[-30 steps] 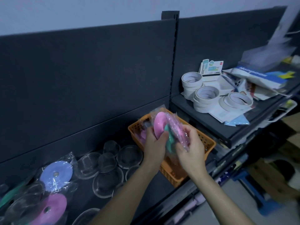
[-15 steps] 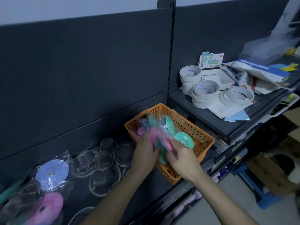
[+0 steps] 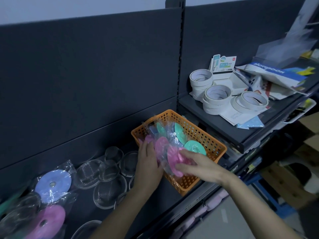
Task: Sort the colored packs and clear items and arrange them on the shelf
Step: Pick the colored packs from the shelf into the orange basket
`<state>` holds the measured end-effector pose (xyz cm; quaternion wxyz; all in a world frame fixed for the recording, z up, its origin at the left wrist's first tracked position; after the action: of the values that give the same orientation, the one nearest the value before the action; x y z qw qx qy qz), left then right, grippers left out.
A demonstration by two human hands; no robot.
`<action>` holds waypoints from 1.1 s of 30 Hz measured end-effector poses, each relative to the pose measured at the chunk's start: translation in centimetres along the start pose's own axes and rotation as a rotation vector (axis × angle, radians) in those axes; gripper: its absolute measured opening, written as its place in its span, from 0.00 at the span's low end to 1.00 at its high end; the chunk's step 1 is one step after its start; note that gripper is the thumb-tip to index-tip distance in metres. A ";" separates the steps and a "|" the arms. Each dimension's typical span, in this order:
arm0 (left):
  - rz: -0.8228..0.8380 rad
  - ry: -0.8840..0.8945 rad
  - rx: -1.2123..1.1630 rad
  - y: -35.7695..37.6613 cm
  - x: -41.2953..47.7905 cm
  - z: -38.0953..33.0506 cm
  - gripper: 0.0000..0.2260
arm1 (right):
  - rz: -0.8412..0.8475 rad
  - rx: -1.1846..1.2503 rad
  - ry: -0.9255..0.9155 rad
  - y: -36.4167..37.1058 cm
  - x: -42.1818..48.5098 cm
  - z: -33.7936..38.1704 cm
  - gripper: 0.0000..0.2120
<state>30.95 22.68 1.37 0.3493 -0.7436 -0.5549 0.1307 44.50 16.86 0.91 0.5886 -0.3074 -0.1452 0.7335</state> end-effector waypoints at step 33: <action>-0.047 -0.090 0.127 -10.7 -6.7 8.6 0.18 | -0.571 -0.436 -0.260 2.9 1.8 9.5 0.19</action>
<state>15.73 21.23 1.01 0.3732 -0.7002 -0.5780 0.1908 36.16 19.18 6.03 0.6668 -0.2769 -0.4510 0.5247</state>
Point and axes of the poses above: each hand's wrist, its own x-axis towards the middle knuckle, its own y-axis out of the palm, z = x × y, the point moved 9 cm from there along x, towards the middle knuckle, and after that the axes turned 1 degree about -x, right-handed, at the moved point
